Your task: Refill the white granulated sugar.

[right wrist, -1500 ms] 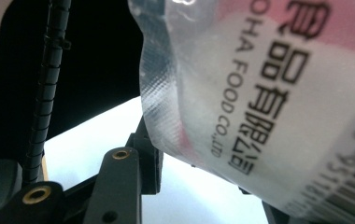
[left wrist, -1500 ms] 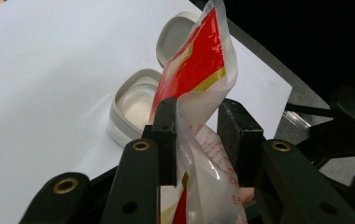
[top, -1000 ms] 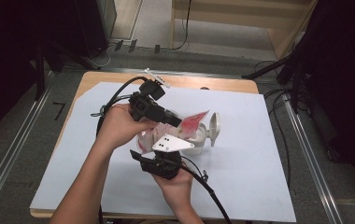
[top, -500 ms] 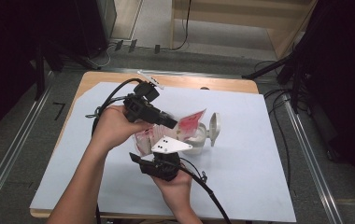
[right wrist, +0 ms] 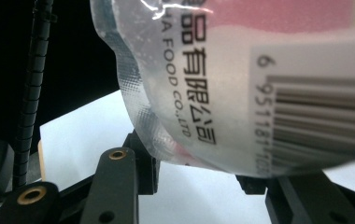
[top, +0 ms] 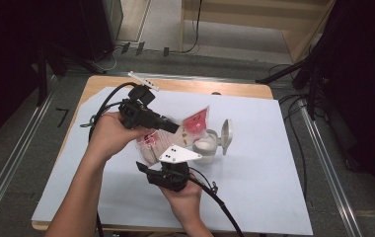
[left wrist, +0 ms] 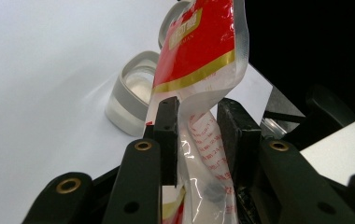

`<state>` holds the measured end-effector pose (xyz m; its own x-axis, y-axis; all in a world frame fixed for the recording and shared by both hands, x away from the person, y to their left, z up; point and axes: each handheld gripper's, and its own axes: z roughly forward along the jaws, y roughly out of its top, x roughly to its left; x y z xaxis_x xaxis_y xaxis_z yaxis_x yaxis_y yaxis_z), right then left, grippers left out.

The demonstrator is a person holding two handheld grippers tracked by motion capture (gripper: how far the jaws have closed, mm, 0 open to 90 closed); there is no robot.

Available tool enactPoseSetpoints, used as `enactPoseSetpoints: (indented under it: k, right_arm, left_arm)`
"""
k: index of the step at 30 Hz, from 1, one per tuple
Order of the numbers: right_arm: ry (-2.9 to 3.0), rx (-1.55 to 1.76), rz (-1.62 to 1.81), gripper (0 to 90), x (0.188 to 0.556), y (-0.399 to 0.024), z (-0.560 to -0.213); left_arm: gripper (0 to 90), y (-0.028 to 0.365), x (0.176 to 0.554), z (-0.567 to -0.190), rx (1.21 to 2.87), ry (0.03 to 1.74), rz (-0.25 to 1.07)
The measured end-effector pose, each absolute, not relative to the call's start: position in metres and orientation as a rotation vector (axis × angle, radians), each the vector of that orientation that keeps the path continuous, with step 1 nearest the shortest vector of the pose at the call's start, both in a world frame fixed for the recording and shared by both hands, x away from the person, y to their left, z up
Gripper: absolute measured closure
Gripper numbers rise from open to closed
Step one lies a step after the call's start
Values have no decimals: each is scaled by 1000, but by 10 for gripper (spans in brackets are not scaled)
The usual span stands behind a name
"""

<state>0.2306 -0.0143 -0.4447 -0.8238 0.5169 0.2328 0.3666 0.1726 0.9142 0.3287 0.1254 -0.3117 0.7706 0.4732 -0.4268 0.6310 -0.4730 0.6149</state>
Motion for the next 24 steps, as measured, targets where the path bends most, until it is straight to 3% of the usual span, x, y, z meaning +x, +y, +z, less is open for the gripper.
enactPoseSetpoints:
  k: [24]
  right_arm:
    - [2255,1038,1768,618,245,-36,-454]
  left_arm:
    - [737,142,326,-309,2075,797,-218]
